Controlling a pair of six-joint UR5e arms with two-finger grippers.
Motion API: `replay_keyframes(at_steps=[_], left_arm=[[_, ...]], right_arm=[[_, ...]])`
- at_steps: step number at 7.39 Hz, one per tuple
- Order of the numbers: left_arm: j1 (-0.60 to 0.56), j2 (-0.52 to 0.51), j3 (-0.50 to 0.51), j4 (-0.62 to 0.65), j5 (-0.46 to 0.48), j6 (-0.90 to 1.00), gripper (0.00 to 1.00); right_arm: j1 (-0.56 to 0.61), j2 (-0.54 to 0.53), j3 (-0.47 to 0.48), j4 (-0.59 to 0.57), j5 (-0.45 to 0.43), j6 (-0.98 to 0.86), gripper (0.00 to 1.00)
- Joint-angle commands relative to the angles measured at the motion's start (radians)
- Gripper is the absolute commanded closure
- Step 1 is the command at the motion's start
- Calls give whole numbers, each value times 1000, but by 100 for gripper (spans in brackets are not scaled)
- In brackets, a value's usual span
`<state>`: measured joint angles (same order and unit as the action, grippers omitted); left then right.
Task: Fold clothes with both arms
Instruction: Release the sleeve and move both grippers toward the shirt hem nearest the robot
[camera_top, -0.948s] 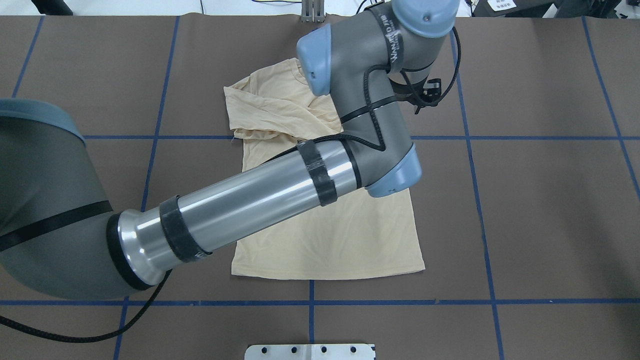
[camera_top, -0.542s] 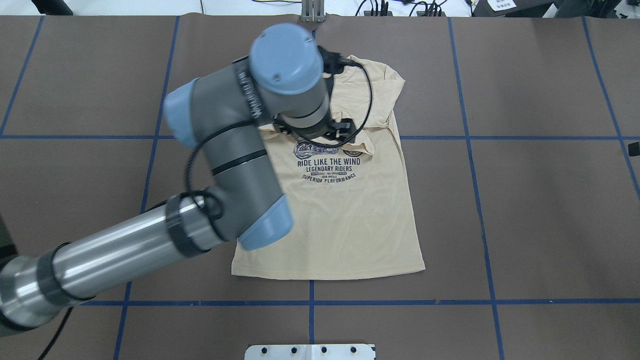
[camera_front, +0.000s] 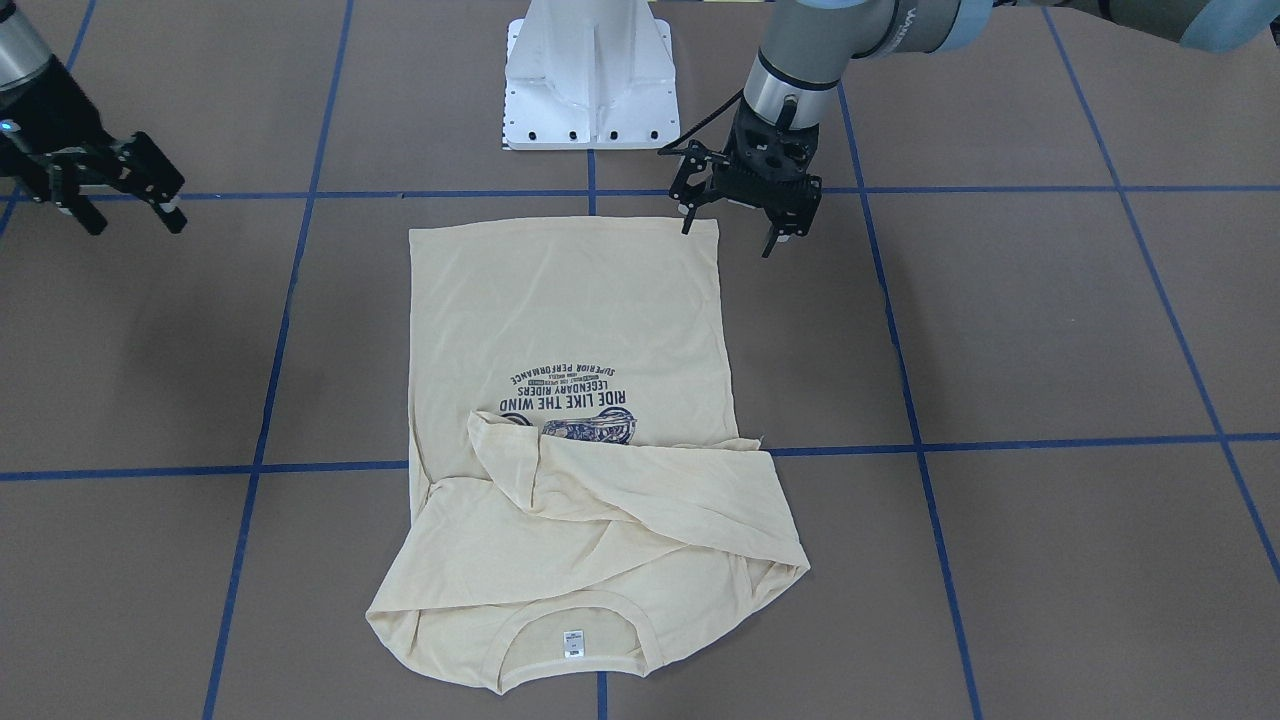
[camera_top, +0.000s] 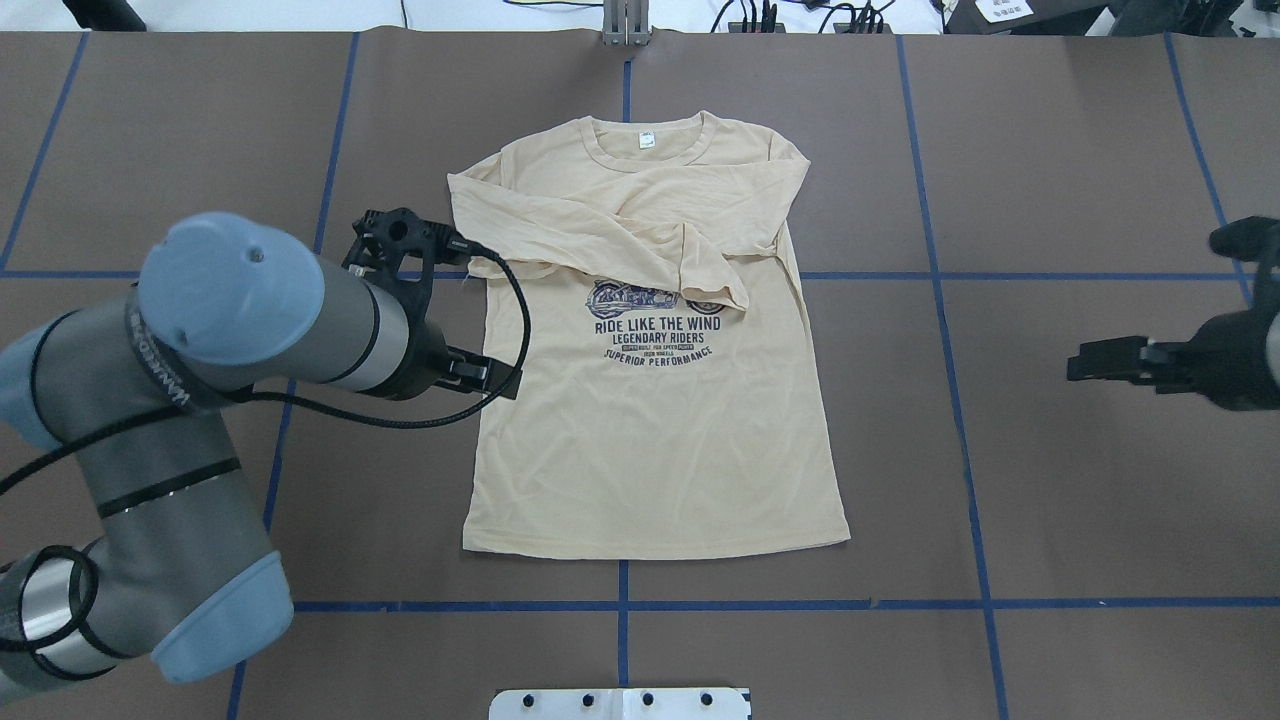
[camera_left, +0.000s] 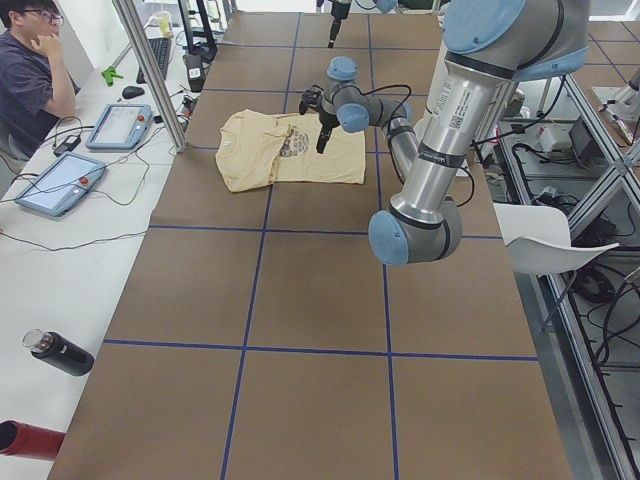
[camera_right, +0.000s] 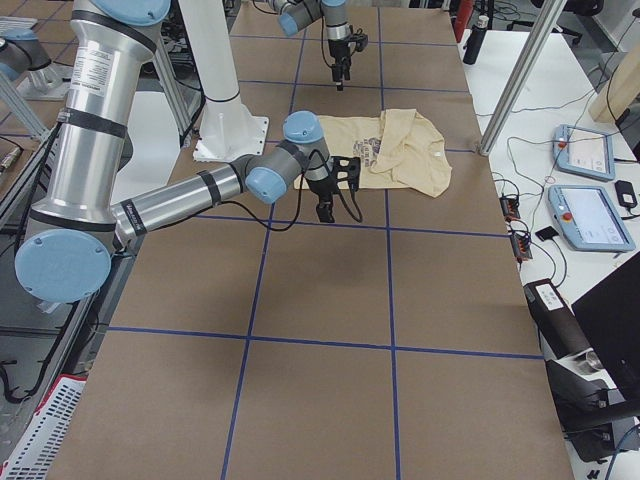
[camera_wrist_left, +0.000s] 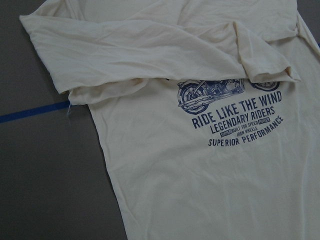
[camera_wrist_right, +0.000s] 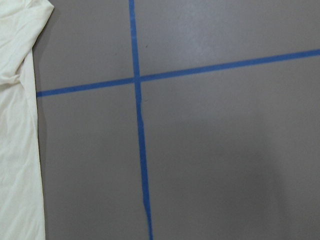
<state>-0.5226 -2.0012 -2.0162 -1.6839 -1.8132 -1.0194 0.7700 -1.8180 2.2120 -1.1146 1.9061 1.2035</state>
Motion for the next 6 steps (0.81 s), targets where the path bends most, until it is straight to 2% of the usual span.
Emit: replay_keyframes(at_steps=[1, 2, 3, 5, 6], left_arm=[[119, 102, -10, -144, 93, -154, 0], [165, 119, -4, -145, 110, -200, 0], [199, 124, 7, -143, 142, -223, 1], [231, 121, 55, -148, 147, -249, 19], [234, 118, 66, -149, 146, -249, 32]], right_arm=[[-296, 2, 23, 9, -279, 235, 0], [-375, 5, 21, 9, -356, 278, 0], [-415, 6, 21, 9, -395, 289, 0], [-445, 43, 14, 0, -418, 291, 0], [-448, 58, 3, -2, -420, 291, 0]])
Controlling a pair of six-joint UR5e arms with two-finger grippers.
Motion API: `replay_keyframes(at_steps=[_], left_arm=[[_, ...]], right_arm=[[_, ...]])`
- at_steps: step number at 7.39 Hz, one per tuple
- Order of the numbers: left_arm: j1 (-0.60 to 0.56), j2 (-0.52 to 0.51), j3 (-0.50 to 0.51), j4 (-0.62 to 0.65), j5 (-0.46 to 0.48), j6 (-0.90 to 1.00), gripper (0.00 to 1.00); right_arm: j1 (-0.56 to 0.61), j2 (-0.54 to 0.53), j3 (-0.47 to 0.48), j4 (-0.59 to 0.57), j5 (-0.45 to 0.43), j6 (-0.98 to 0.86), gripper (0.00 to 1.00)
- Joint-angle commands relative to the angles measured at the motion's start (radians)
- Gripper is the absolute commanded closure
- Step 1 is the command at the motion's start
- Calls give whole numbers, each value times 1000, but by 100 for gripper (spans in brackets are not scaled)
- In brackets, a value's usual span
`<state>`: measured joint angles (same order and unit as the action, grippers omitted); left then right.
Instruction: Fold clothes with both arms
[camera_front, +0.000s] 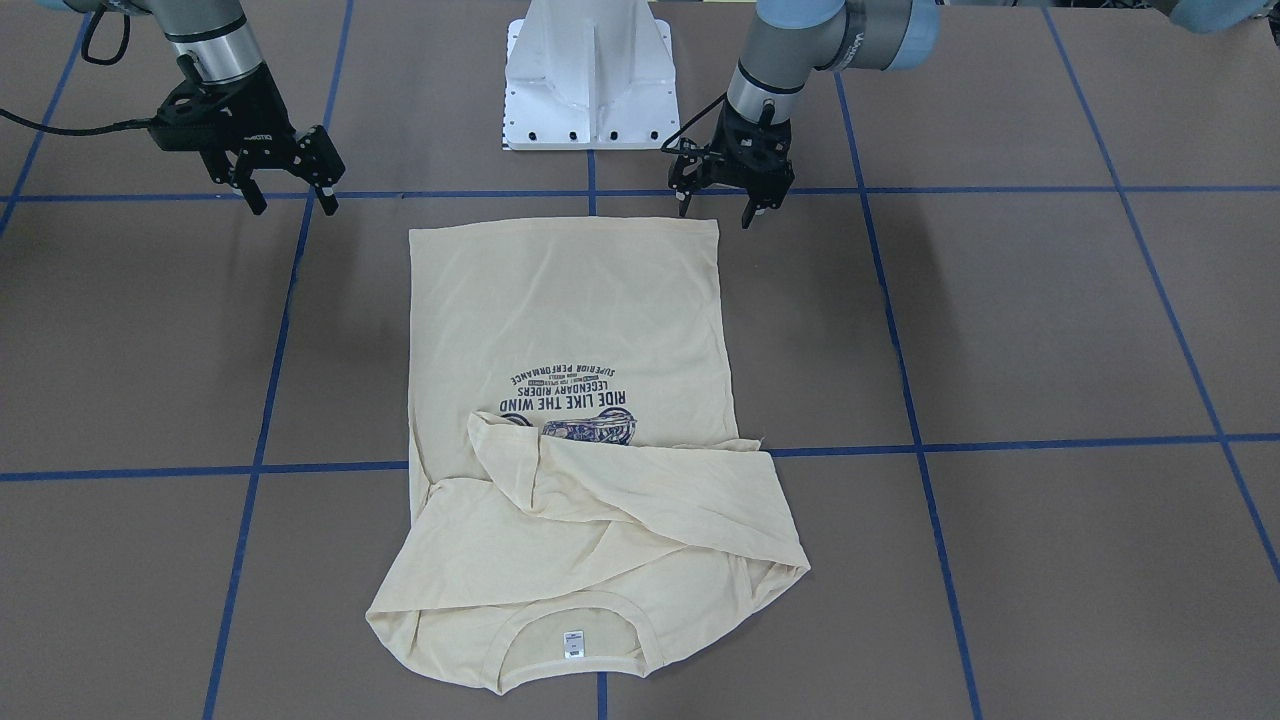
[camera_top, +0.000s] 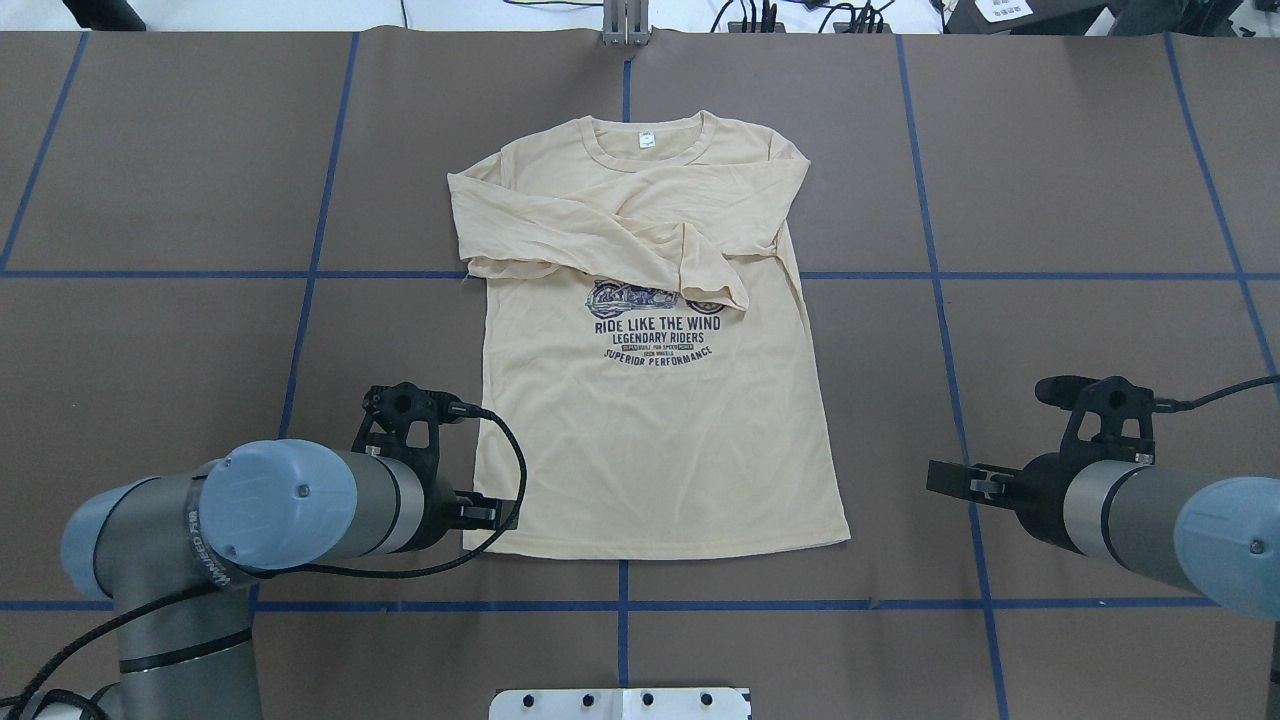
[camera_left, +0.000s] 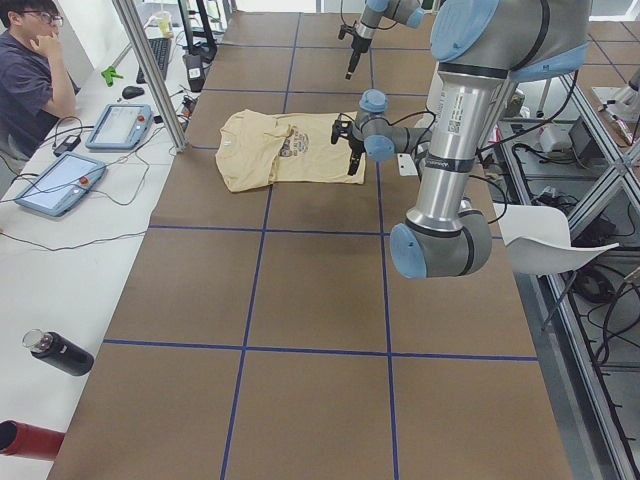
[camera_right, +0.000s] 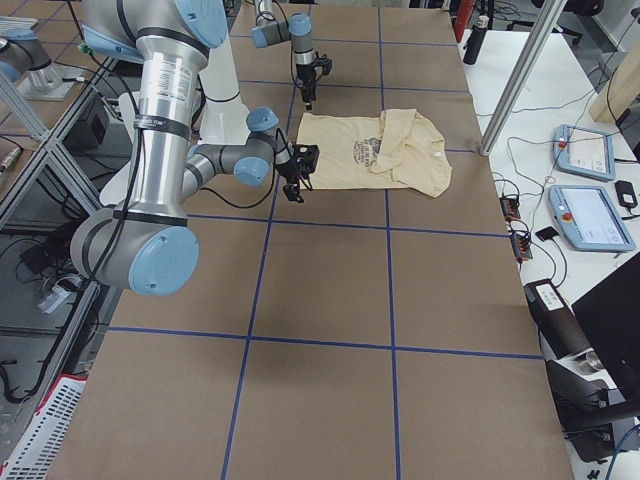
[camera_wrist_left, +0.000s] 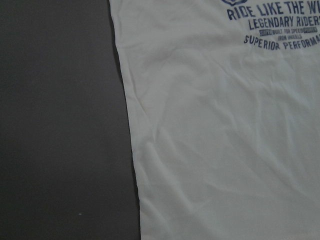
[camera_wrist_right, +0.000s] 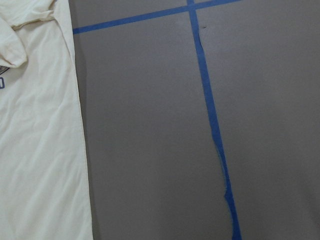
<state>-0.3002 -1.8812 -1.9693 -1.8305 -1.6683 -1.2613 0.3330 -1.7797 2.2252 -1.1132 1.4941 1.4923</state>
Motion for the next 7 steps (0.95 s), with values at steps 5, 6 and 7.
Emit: replay_keyframes(at_steps=[5, 6, 7], left_arm=[[13, -4, 49, -6, -1, -65, 50], [18, 0, 50, -6, -1, -100, 50], [19, 0, 50, -6, -1, -139, 50]], right_arm=[[-20, 46, -32, -4, -26, 2, 0], [-20, 45, -32, -4, -26, 2, 0], [-20, 45, -32, -4, -26, 2, 0]])
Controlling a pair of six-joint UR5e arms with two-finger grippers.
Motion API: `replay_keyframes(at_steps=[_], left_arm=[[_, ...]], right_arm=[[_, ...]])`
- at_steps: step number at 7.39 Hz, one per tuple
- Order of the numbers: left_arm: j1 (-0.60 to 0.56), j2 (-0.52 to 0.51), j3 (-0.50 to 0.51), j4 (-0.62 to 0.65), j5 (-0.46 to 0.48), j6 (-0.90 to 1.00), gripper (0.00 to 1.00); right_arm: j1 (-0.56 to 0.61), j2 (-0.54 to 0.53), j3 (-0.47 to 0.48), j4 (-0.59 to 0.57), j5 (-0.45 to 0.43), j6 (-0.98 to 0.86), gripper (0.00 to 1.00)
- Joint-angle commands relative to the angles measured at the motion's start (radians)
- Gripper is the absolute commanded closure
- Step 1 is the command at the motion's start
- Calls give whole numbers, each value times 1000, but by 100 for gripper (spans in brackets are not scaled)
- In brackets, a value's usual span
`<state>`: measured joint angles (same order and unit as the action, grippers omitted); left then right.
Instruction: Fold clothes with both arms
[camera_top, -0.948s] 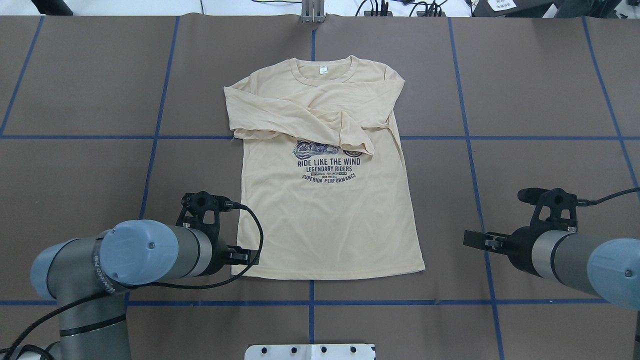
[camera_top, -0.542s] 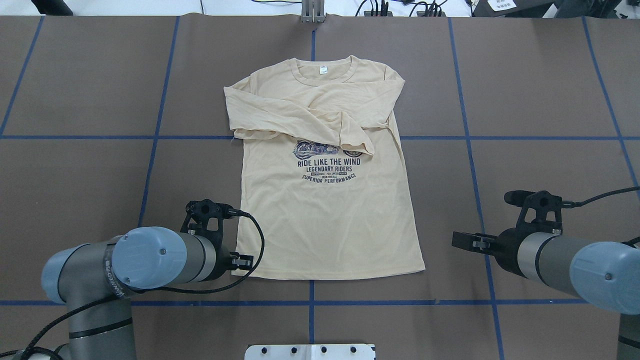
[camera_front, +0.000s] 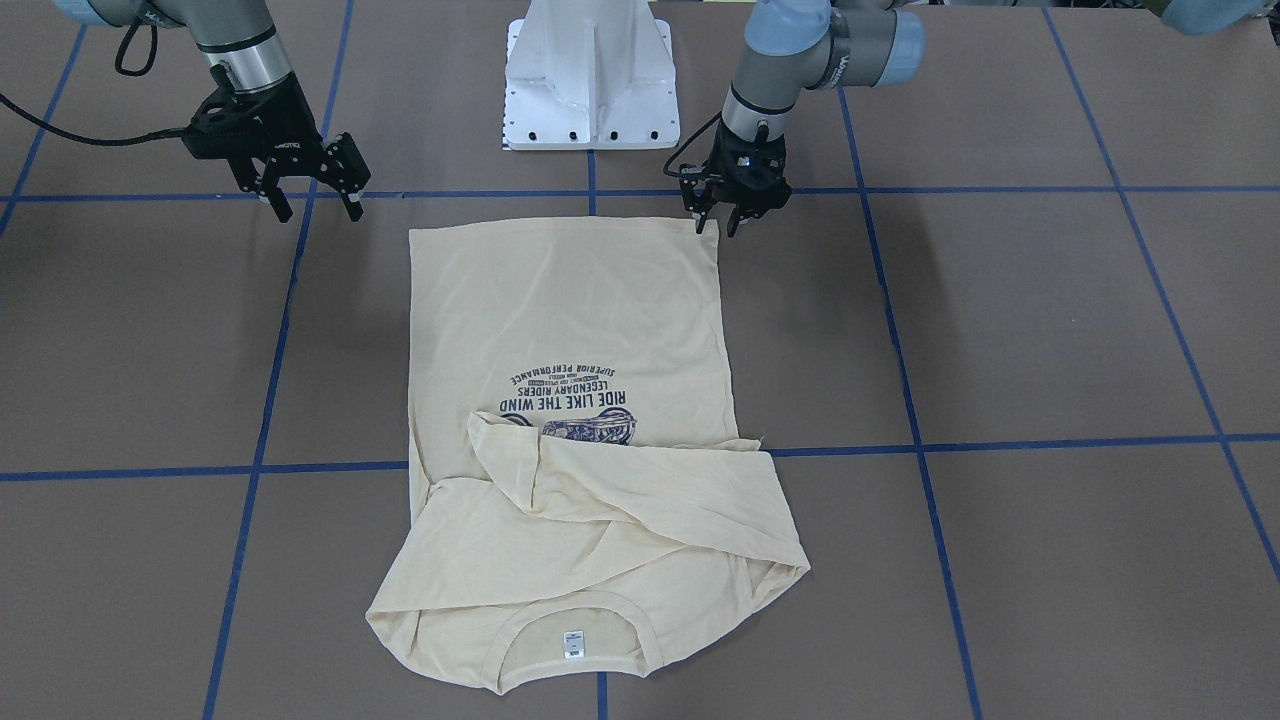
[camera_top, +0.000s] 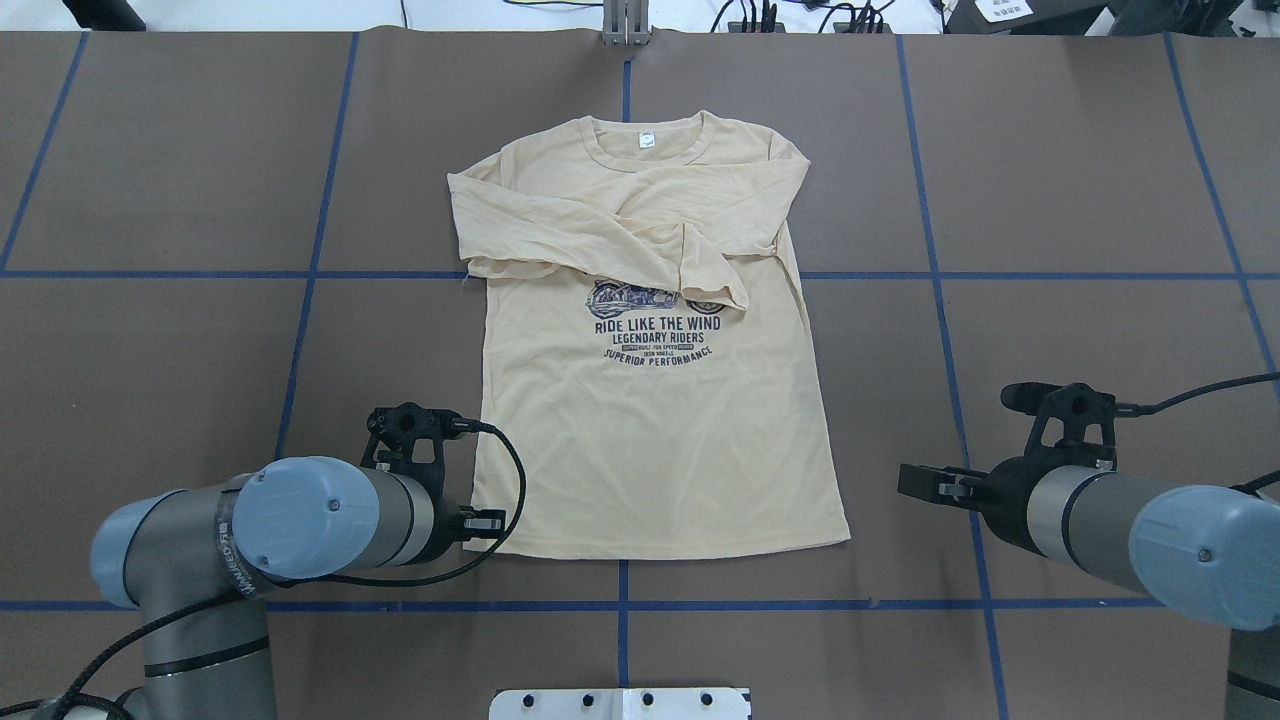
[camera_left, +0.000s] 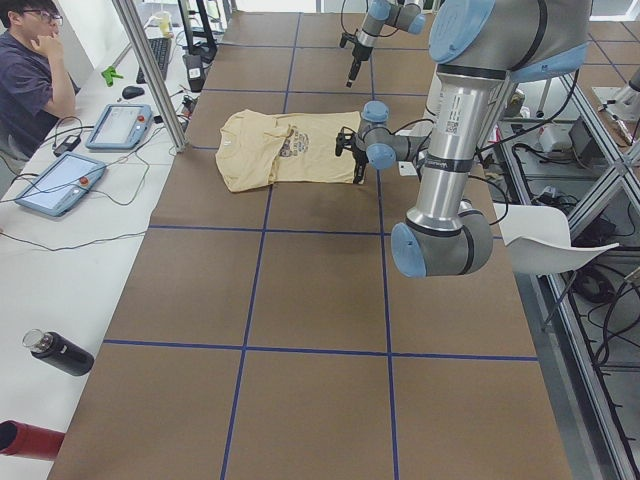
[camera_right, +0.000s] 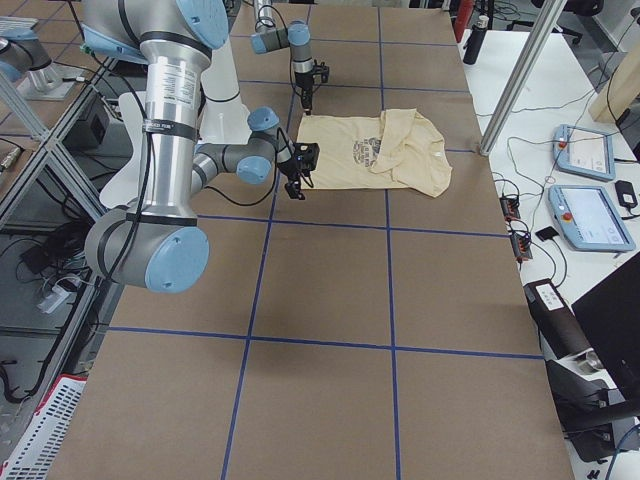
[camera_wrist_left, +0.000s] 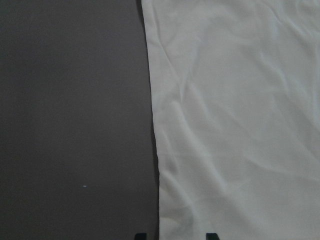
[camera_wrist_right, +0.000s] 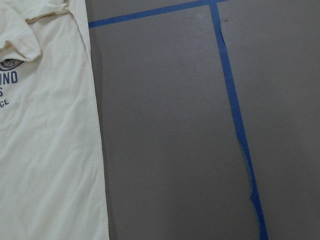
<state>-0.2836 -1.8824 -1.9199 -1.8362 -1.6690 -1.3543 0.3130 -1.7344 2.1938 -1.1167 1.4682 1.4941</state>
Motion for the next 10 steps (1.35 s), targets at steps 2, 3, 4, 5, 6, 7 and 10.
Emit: replay_keyframes(at_steps=[2, 3, 4, 5, 6, 7, 10], left_arm=[[26, 2, 5, 0, 2, -78, 50], [37, -1, 7, 0, 0, -83, 50], [40, -1, 7, -2, 0, -83, 52], [43, -4, 7, -2, 0, -85, 58], [46, -3, 7, -2, 0, -83, 73], [46, -3, 7, -2, 0, -79, 83], [46, -1, 2, 0, -3, -72, 78]], right_arm=[[0, -1, -3, 0, -9, 0, 0], [-2, -1, -8, 0, -9, 0, 0], [-3, -1, -6, 0, -9, 0, 0], [-3, -1, -8, 0, -9, 0, 0], [-5, -1, -8, 0, -9, 0, 0], [-6, -1, -8, 0, -9, 0, 0], [-9, -1, -8, 0, -9, 0, 0]])
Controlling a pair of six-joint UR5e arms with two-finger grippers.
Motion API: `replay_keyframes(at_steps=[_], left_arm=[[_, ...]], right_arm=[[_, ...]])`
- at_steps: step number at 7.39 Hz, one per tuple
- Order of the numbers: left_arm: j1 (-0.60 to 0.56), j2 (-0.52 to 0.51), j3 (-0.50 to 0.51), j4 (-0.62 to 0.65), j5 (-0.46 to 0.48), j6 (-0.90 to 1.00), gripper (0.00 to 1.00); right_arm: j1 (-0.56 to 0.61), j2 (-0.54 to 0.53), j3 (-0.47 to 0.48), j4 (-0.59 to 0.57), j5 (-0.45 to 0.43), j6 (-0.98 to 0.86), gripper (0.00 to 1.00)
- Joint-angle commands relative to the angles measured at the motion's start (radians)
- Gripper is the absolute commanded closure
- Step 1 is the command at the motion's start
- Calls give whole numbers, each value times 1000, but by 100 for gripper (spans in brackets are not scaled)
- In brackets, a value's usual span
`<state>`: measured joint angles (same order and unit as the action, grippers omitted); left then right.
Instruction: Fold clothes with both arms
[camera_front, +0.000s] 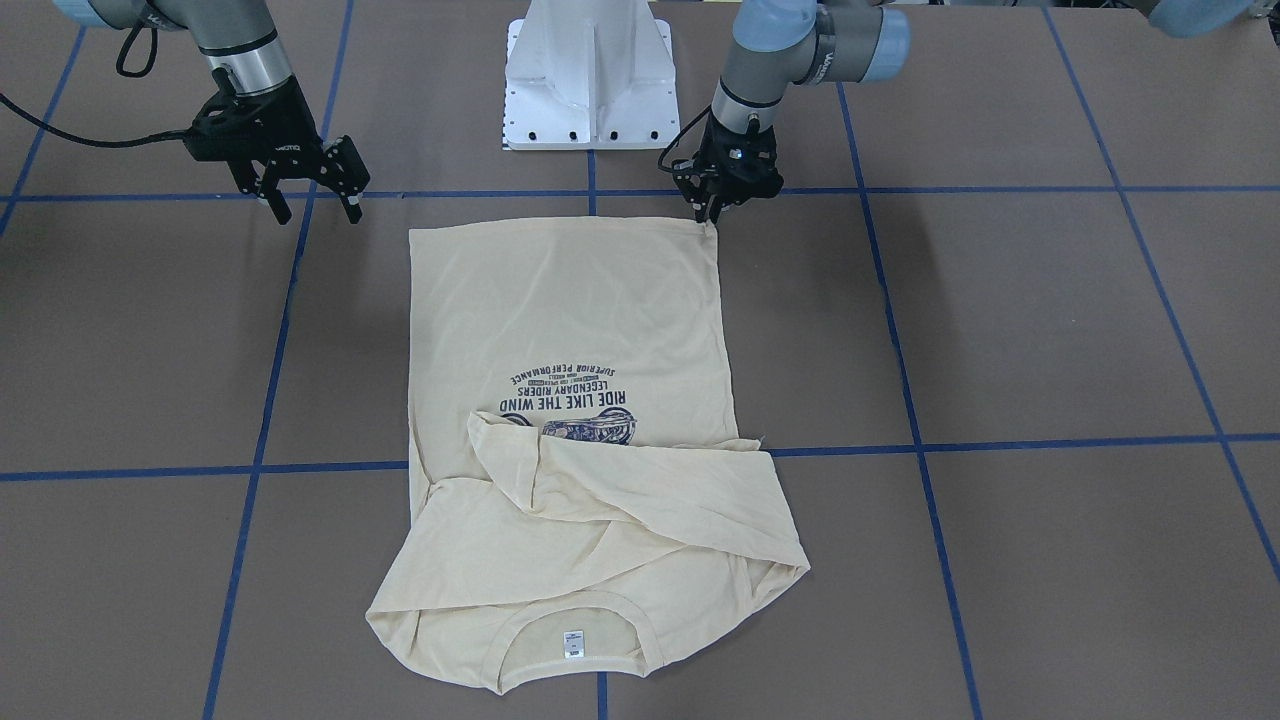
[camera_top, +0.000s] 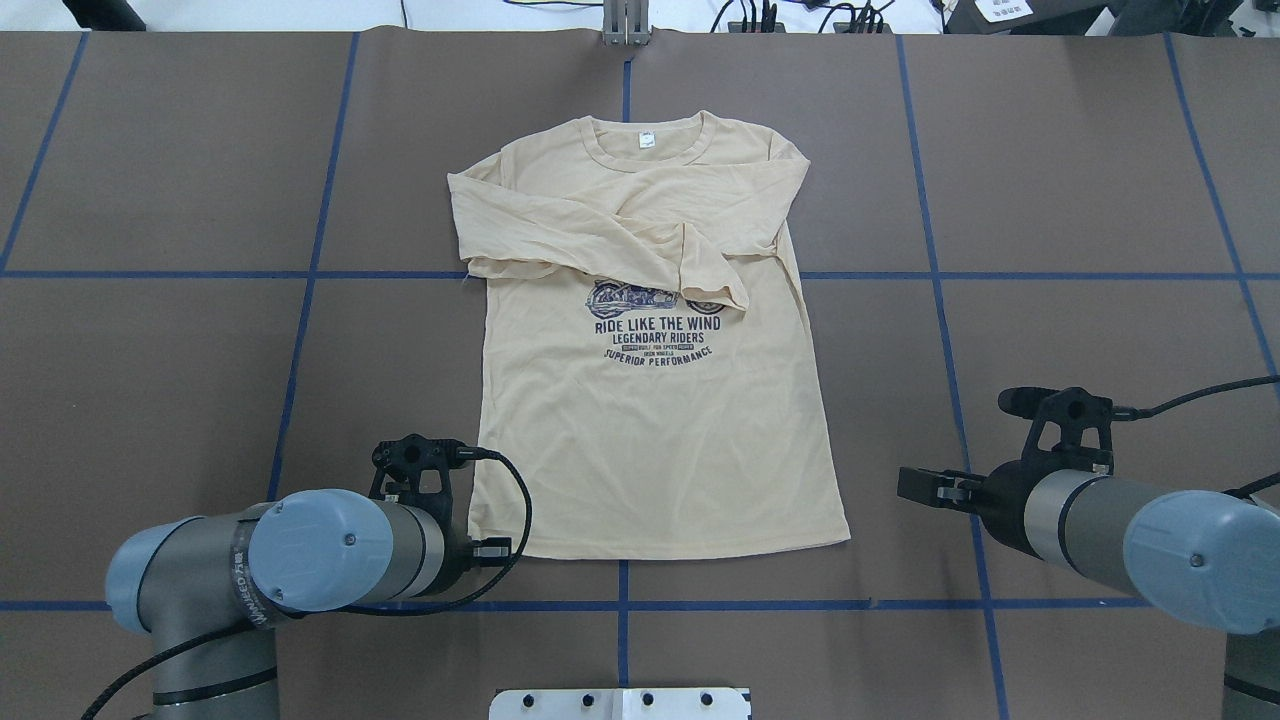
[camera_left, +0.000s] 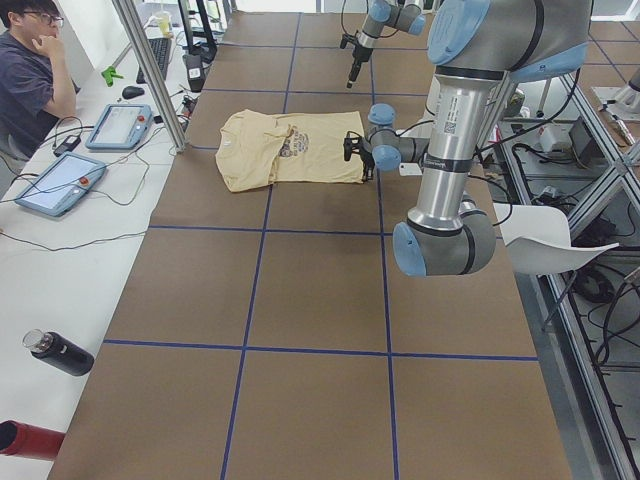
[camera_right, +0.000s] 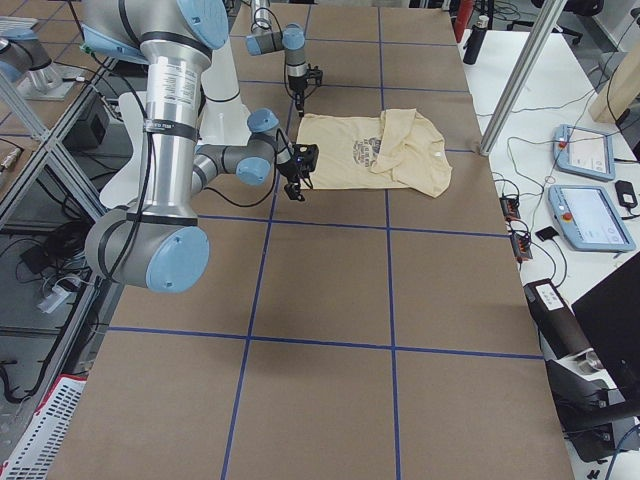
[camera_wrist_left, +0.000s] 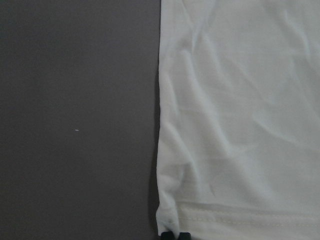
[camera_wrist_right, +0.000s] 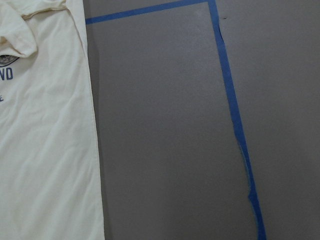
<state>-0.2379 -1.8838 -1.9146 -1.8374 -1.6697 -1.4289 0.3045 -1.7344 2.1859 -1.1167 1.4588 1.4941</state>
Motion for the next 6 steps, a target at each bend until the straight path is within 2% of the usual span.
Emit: replay_keyframes(at_steps=[1, 2, 6], left_arm=[[0, -1, -3, 6, -7, 13, 67], [0, -3, -3, 9, -7, 37, 55], [-15, -5, 2, 13, -4, 71, 57]], right_arm=[[-1, -1, 0, 0, -2, 0, 0], [-1, -1, 0, 0, -2, 0, 0], [-2, 1, -2, 0, -5, 0, 0]])
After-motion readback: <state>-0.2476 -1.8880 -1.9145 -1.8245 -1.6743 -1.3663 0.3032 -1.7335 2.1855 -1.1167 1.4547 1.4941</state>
